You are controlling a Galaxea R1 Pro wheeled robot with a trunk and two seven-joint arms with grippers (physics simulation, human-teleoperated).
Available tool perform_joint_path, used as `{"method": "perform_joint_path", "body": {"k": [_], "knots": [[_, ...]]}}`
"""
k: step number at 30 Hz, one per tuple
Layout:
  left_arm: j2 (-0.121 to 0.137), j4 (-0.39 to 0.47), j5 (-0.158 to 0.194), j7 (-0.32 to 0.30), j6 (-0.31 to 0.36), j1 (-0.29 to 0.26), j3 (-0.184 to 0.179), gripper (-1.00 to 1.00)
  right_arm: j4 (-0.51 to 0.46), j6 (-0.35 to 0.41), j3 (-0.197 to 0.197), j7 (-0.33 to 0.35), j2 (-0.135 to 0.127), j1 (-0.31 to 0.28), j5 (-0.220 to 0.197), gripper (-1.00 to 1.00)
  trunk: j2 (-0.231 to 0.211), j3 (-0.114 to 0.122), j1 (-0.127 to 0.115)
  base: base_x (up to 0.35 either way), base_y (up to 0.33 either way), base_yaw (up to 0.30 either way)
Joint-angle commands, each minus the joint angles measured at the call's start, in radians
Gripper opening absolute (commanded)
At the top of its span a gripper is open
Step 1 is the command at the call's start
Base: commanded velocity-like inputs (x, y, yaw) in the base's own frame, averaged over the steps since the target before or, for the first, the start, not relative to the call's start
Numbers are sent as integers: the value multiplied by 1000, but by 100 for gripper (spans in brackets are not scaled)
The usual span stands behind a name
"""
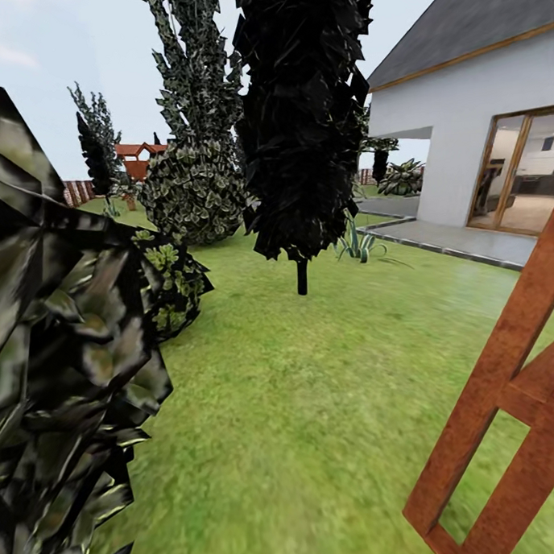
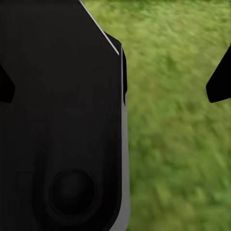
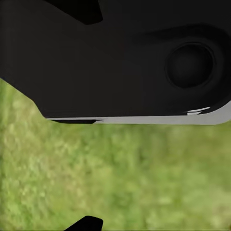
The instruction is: Take the three Easter eggs out of the wicker basket on the lawn in the garden, then place them on the lawn next to a single tree (choose any tree) so that all three eggs are next to the same tree and none are left in the basket.
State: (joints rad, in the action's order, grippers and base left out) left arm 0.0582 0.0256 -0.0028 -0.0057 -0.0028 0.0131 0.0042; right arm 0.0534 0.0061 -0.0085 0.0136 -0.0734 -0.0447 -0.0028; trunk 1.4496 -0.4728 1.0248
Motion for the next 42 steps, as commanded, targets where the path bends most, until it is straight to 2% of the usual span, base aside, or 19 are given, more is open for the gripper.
{"method": "perform_joint_path", "body": {"k": [1,16,42], "knots": [[0,2,0,-1,0,1,0,100,2,0,-1,1,0,-1,0,100,0,-1,0,105,0,-7],[0,2,0,0,0,1,0,100,2,1,-1,0,0,-1,0,100,0,-1,0,128,0,-1],[1,2,0,-1,0,1,0,100,2,2,-1,0,0,-1,0,100,0,-1,0,338,0,0]]}}
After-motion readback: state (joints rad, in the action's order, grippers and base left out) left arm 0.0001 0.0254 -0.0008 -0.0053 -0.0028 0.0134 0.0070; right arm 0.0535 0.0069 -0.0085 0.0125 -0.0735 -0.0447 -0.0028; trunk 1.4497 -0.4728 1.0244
